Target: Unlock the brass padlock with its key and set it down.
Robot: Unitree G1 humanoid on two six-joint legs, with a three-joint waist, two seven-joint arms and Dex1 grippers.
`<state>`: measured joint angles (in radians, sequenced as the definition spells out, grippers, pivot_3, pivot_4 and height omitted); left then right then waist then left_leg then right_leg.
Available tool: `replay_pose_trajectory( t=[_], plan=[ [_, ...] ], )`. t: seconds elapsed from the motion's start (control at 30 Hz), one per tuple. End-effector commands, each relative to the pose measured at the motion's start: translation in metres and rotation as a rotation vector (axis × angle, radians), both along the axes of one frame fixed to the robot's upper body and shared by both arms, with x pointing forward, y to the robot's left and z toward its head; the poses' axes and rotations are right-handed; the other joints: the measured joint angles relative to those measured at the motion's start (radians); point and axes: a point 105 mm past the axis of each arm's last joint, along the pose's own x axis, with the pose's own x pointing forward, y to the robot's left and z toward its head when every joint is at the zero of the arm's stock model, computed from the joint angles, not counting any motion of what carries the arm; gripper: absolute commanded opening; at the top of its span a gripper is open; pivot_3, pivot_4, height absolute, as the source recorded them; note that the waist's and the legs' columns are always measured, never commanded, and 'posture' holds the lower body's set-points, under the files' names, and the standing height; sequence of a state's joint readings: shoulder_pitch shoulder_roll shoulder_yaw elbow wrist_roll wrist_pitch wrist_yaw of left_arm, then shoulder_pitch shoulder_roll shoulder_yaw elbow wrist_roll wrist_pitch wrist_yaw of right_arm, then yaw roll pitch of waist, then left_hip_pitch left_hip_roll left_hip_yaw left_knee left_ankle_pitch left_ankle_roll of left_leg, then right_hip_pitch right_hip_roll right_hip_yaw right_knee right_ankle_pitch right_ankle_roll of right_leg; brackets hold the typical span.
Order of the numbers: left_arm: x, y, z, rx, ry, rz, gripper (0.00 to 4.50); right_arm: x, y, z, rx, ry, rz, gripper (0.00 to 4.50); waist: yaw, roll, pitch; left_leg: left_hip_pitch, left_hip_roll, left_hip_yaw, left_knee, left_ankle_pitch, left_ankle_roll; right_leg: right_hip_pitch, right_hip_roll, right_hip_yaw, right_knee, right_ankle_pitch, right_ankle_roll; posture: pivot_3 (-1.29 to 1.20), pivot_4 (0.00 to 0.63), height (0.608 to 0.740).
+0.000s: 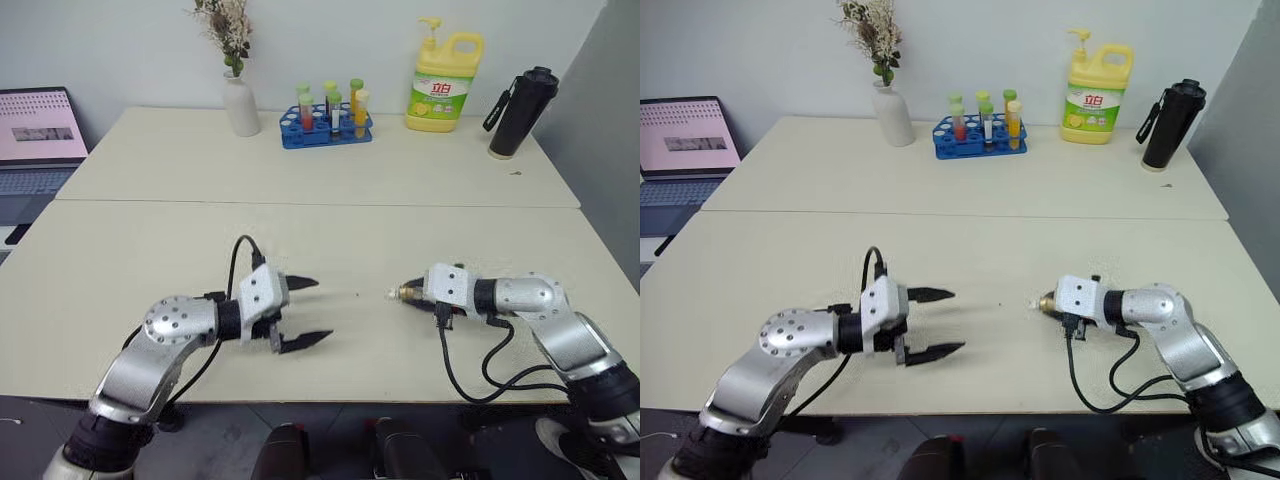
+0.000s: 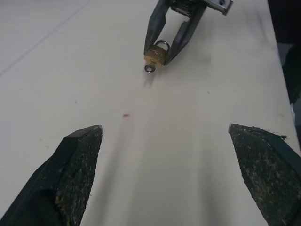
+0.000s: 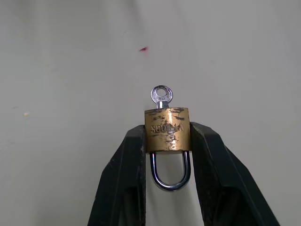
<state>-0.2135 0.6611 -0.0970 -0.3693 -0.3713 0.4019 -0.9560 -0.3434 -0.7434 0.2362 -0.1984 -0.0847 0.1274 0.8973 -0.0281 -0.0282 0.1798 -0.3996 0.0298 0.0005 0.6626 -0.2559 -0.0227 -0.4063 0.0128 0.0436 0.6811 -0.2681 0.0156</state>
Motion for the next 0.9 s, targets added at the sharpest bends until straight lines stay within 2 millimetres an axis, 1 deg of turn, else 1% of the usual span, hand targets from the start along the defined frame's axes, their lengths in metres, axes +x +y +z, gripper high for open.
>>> replay_pose_trajectory(
  t=[0.03,0.07,0.17,0.2,0.3,0.37,0.47,0.53,0.67,0.73,0.9],
  plan=[
    [0.007,-0.006,0.018,-0.087,0.025,0.0,4.5,-0.001,0.002,0.022,-0.063,-0.25,0.02,0.93,0.0,0.0,0.0,0.0,0.0,0.0,0.0,0.0,0.0,0.0,0.0,0.0,0.0,0.0,0.0,0.0,0.15,0.74],
    [0.008,-0.007,0.02,-0.099,0.035,-0.005,4.5,-0.002,0.003,0.023,-0.079,-0.285,0.028,0.93,0.0,0.0,0.0,0.0,0.0,0.0,0.0,0.0,0.0,0.0,0.0,0.0,0.0,0.0,0.0,0.0,0.15,0.74],
    [0.016,-0.02,0.037,-0.164,0.079,-0.051,4.5,-0.005,0.014,0.043,-0.129,-0.571,0.083,0.93,0.0,0.0,0.0,0.0,-0.001,0.0,0.0,0.0,0.0,0.0,0.001,0.0,0.0,0.0,0.0,0.0,0.15,0.74],
    [0.018,-0.023,0.041,-0.178,0.094,-0.065,4.5,-0.006,0.017,0.048,-0.135,-0.64,0.099,0.93,0.0,0.0,0.0,0.0,-0.001,0.001,0.0,0.0,0.0,0.0,0.001,0.0,0.0,0.0,0.0,0.0,0.15,0.74],
    [0.023,-0.03,0.046,-0.175,0.119,-0.099,4.5,-0.007,0.025,0.061,-0.127,-0.761,0.146,0.93,-0.003,0.0,0.0,0.001,-0.001,0.001,0.0,0.0,0.0,0.0,0.002,0.0,0.0,0.0,0.0,0.0,0.15,0.74],
    [0.026,-0.035,0.049,-0.174,0.129,-0.115,4.5,-0.008,0.03,0.068,-0.108,-0.793,0.164,0.93,-0.005,0.0,0.0,0.001,-0.001,0.002,0.0,0.0,0.0,0.0,0.002,0.0,0.0,0.0,0.0,0.0,0.15,0.74],
    [0.03,-0.041,0.055,-0.196,0.146,-0.129,4.5,-0.011,0.035,0.072,-0.092,-0.823,0.193,0.93,-0.002,0.0,0.0,0.0,-0.001,0.001,0.0,0.0,0.0,0.0,0.002,0.001,0.0,0.0,0.0,0.0,0.15,0.74],
    [0.037,-0.044,0.06,-0.211,0.154,-0.127,4.5,-0.013,0.04,0.075,-0.075,-0.849,0.212,0.93,-0.001,0.0,0.0,0.0,-0.001,0.001,0.0,0.0,0.0,0.0,0.002,0.001,0.0,0.0,0.0,0.0,0.15,0.74],
    [0.049,-0.047,0.069,-0.238,0.156,-0.119,4.5,-0.013,0.043,0.079,-0.059,-0.881,0.234,0.93,-0.001,0.0,0.0,0.0,-0.001,0.001,0.001,0.0,0.0,0.0,0.002,0.001,0.0,0.0,0.0,0.0,0.15,0.74],
    [0.054,-0.048,0.073,-0.25,0.157,-0.114,4.5,-0.013,0.043,0.079,-0.058,-0.884,0.236,0.93,-0.001,0.0,0.0,0.0,-0.001,0.001,0.001,0.0,0.0,0.0,0.002,0.001,0.0,0.002,-0.003,0.0,0.15,0.74],
    [0.054,-0.047,0.075,-0.254,0.172,-0.138,4.5,-0.012,0.044,0.078,-0.048,-0.878,0.233,0.93,-0.002,0.0,0.0,0.0,-0.001,0.001,0.001,0.0,0.0,0.0,0.002,0.001,0.0,0.002,-0.004,0.0,0.15,0.74]
  ],
)
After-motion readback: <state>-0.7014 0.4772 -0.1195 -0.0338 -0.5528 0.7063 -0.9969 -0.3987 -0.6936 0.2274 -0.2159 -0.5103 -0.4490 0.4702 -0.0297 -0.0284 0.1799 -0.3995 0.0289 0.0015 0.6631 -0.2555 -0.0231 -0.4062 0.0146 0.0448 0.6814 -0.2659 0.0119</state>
